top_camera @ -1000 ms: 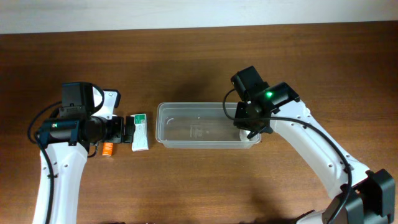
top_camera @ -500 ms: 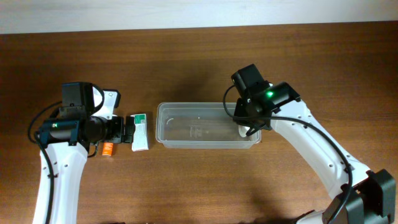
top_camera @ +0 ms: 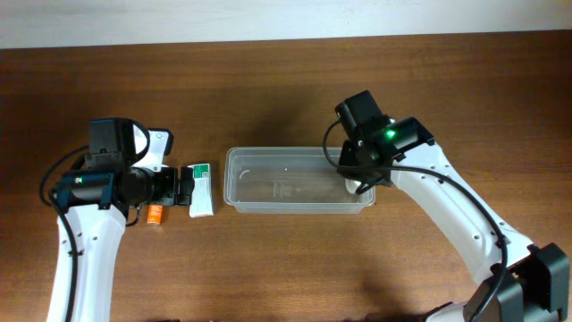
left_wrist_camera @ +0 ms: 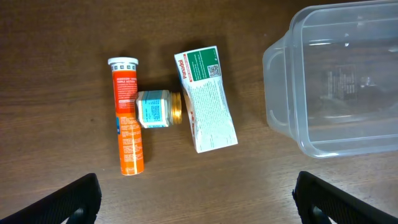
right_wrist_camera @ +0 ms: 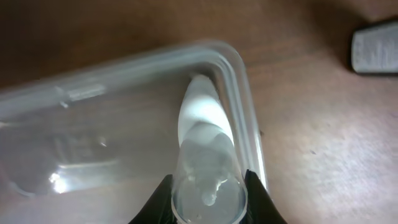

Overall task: Pack container
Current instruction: 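Carry the white spray bottle into the container's right end and release, then move the right gripper to the dark bottle and grasp it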

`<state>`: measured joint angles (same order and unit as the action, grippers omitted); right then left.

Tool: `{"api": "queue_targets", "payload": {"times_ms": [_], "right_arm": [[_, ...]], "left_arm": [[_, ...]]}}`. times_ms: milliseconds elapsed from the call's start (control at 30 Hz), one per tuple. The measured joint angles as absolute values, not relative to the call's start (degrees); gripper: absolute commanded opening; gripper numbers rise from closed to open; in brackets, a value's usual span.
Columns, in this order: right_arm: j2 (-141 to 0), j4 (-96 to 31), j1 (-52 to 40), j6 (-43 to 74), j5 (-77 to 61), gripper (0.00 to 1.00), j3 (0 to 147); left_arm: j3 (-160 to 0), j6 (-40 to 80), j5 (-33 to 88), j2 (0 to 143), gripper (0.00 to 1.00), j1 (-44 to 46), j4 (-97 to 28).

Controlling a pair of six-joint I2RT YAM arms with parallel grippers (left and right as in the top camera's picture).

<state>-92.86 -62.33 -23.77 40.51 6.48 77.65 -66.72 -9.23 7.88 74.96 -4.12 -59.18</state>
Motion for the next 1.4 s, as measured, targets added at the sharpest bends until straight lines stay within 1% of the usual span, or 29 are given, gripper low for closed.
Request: {"api": "queue_targets", "payload": {"times_ms": [133, 233, 267, 333, 667, 733, 767, 833, 867, 933, 1067, 1167, 1200, 1267, 1300, 1400], "right_arm": [[-92.86, -66.28, -23.77, 40.49, 5.93, 0.04, 77.65], [-92.86, -66.89, -23.77, 40.51, 5.93, 0.04, 77.65], [-92.86, -66.83, -23.77, 40.51, 5.93, 0.06, 77.65], [-92.86, -66.70, -23.77, 40.51, 5.93, 0.16, 77.65], [-92.86, -64.27, -23.77, 40.10, 5.96, 0.19, 77.65], [-92.86, -64.29, -23.77, 39.97, 5.96, 0.22, 77.65], [-92.86, -64.31, -23.77, 39.97, 5.96, 0.25, 77.65], [-92.86, -64.29, -23.77, 39.70, 5.96, 0.42, 77.65], [-92.86, -64.27, -23.77, 39.86, 6.00, 0.47, 77.65], [-92.86, -64.25, -23.77, 39.48, 6.02, 0.49, 77.67], [-92.86, -63.88, -23.77, 39.35, 6.13, 0.49, 77.67], [-92.86, -63.92, -23.77, 38.30, 6.68, 0.51, 78.17], [-92.86, -64.18, -23.77, 37.45, 6.87, 0.54, 79.00], [-92.84, -66.41, -23.77, 35.73, 7.44, 0.59, 82.17], [-92.71, -67.83, -23.75, 35.29, 7.97, 0.63, 84.29], [-91.13, -74.85, -22.79, 33.98, 9.30, 0.63, 94.00]], "left_arm": [[-66.72, -9.23, 7.88, 74.96, 1.00, -4.14, -59.18], [-66.72, -9.23, 7.88, 74.96, 1.00, -4.12, -59.18], [-66.72, -9.21, 7.88, 74.96, 1.00, -4.12, -59.18], [-66.72, -9.23, 7.88, 74.96, 1.00, -4.12, -59.18], [-66.72, -9.23, 7.88, 74.96, 1.00, -4.14, -59.18], [-66.72, -9.23, 7.88, 74.96, 1.00, -4.14, -59.18], [-66.72, -9.23, 7.88, 74.96, 1.00, -4.14, -59.16], [-66.72, -9.21, 7.88, 74.96, 1.00, -4.12, -59.18], [-66.72, -9.23, 7.88, 74.96, 1.00, -4.12, -59.18], [-66.72, -9.23, 7.88, 74.96, 1.00, -4.12, -59.16], [-66.72, -9.23, 7.88, 74.96, 1.00, -4.12, -59.16], [-66.72, -9.23, 7.86, 74.96, 1.00, -4.12, -59.16], [-66.72, -9.23, 7.86, 74.96, 1.00, -4.14, -59.16], [-66.72, -9.23, 7.86, 74.96, 1.00, -4.12, -59.16], [-66.72, -9.23, 7.86, 74.96, 1.00, -4.12, -59.13], [-66.76, -9.21, 7.88, 74.96, 1.00, -4.12, -59.24]]}}
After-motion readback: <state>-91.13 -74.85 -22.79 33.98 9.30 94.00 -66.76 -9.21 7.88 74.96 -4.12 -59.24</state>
